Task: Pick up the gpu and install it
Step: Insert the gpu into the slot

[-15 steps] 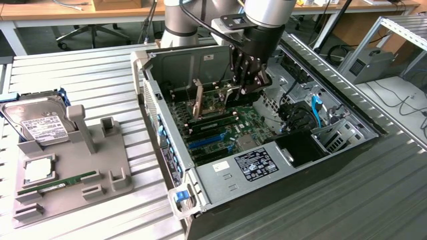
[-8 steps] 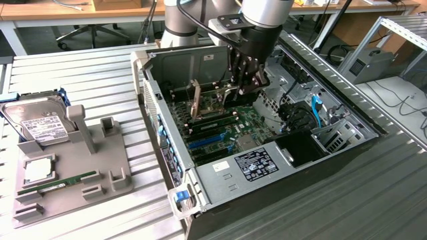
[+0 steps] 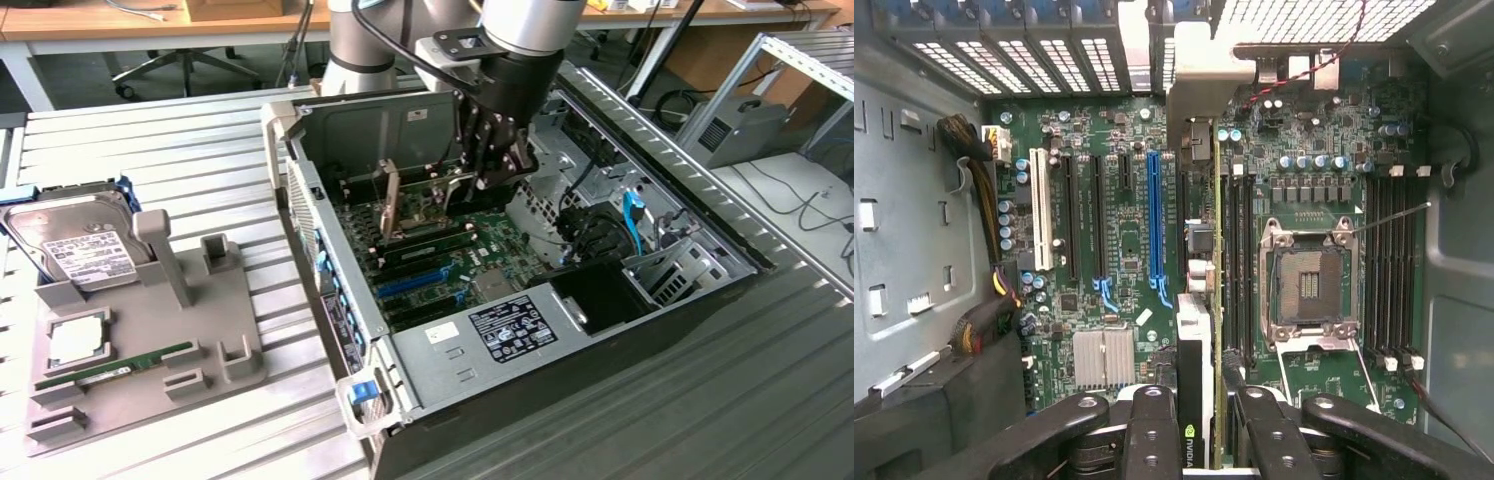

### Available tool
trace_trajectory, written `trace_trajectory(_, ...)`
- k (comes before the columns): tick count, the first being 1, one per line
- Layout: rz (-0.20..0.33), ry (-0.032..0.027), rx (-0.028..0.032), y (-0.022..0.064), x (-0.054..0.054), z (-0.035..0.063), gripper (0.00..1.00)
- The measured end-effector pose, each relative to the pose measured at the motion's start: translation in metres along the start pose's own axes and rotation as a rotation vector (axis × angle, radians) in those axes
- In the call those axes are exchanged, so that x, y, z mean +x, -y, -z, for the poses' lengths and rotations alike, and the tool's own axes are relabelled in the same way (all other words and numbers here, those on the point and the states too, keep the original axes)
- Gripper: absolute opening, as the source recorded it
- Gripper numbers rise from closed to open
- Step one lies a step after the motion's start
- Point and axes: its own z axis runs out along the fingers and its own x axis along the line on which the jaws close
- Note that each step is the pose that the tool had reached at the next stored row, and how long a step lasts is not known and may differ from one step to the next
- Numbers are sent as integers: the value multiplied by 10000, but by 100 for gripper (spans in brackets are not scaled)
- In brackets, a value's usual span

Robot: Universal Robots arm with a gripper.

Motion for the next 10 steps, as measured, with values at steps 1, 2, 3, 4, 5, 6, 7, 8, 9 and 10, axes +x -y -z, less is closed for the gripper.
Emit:
trace_trajectory(1, -1, 0, 0, -5, 0, 0, 27)
trace_trajectory(2, 0, 0, 1, -11, 1, 0, 27)
trace_trajectory(3, 0, 0, 2, -19, 1, 0, 27)
trace_trajectory(4, 0, 0, 3, -26, 1, 0, 27)
trace_trajectory(5, 0, 0, 3, -31, 1, 0, 27)
trace_trajectory(6, 0, 0, 3, -38, 1, -1, 27)
trace_trajectory(7, 0, 0, 3, -42, 1, -1, 27)
trace_trajectory(8, 1, 0, 3, -47, 1, -1, 27)
trace_trajectory(9, 0, 0, 3, -53, 2, 0, 27)
trace_trajectory(10, 0, 0, 3, -57, 2, -1, 27)
